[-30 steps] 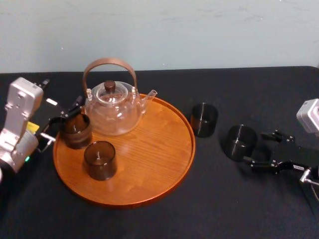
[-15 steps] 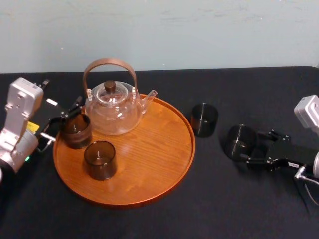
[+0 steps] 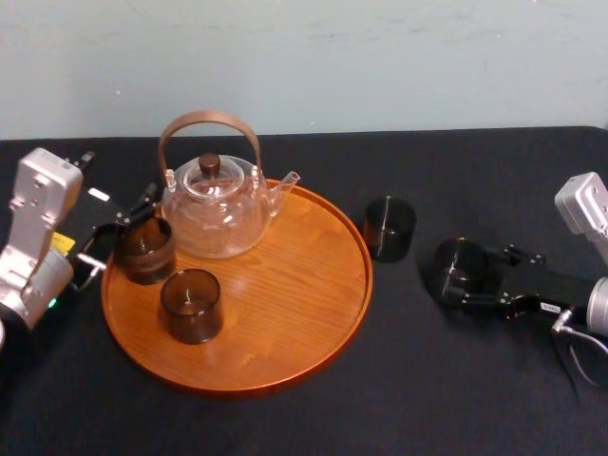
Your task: Pick up the glass from the table and place it on the tray.
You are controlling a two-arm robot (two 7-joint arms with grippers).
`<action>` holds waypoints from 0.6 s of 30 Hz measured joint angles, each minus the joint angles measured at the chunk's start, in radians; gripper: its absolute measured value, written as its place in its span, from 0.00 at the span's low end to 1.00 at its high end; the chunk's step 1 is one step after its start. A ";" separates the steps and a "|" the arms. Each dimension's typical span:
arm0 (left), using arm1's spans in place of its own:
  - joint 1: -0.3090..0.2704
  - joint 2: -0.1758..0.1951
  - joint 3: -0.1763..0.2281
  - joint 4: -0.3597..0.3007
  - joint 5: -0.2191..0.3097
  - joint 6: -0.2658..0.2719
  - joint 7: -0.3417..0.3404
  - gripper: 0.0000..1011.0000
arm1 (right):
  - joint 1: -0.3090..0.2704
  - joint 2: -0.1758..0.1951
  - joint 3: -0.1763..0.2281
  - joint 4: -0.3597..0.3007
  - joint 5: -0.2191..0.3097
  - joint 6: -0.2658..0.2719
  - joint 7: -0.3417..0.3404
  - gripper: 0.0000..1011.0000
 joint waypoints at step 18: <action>0.000 0.000 0.000 0.000 0.000 0.000 0.000 0.99 | 0.068 -0.040 -0.050 0.060 -0.010 -0.007 -0.001 0.99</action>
